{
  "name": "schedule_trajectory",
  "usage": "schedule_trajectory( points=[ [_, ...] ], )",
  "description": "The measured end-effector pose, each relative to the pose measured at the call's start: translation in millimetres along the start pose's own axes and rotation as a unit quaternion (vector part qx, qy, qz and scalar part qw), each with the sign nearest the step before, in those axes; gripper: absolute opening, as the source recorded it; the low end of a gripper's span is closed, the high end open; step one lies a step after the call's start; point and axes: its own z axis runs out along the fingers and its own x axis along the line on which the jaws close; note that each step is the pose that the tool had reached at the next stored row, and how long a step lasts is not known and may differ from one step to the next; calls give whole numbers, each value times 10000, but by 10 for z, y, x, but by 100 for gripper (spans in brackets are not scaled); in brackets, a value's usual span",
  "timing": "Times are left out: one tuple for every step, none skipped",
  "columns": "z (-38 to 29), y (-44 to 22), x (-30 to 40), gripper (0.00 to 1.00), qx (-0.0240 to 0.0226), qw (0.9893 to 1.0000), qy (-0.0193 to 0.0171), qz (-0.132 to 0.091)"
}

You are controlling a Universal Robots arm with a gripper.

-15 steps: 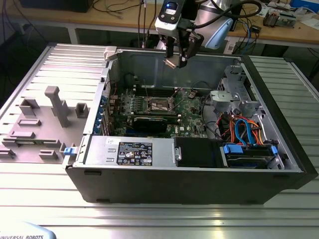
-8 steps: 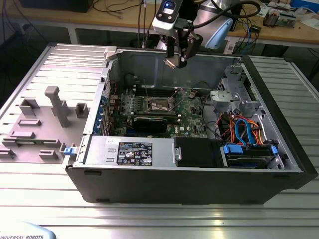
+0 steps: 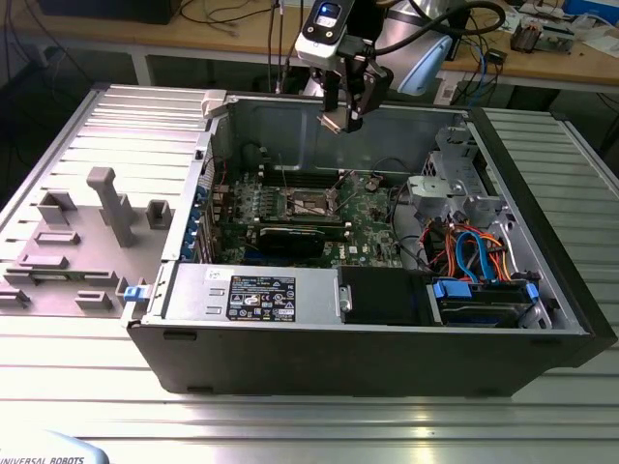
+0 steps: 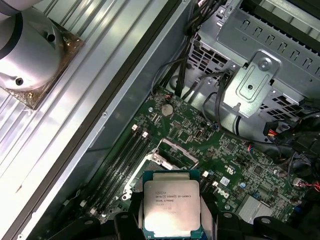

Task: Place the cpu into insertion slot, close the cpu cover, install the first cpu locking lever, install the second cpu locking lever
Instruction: 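Place the cpu into insertion slot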

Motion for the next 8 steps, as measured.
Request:
schedule_trajectory(
  points=[
    [0, 0, 0, 54, 0, 10000, 0, 0],
    [0, 0, 0, 54, 0, 10000, 0, 0],
    [0, 0, 0, 54, 0, 10000, 0, 0],
    [0, 0, 0, 54, 0, 10000, 0, 0],
    [0, 0, 0, 54, 0, 10000, 0, 2],
    [0, 0, 0, 54, -1, 10000, -1, 12],
    [0, 0, 0, 54, -1, 10000, -2, 28],
    [0, 0, 0, 54, -1, 10000, -4, 46]
  ],
)
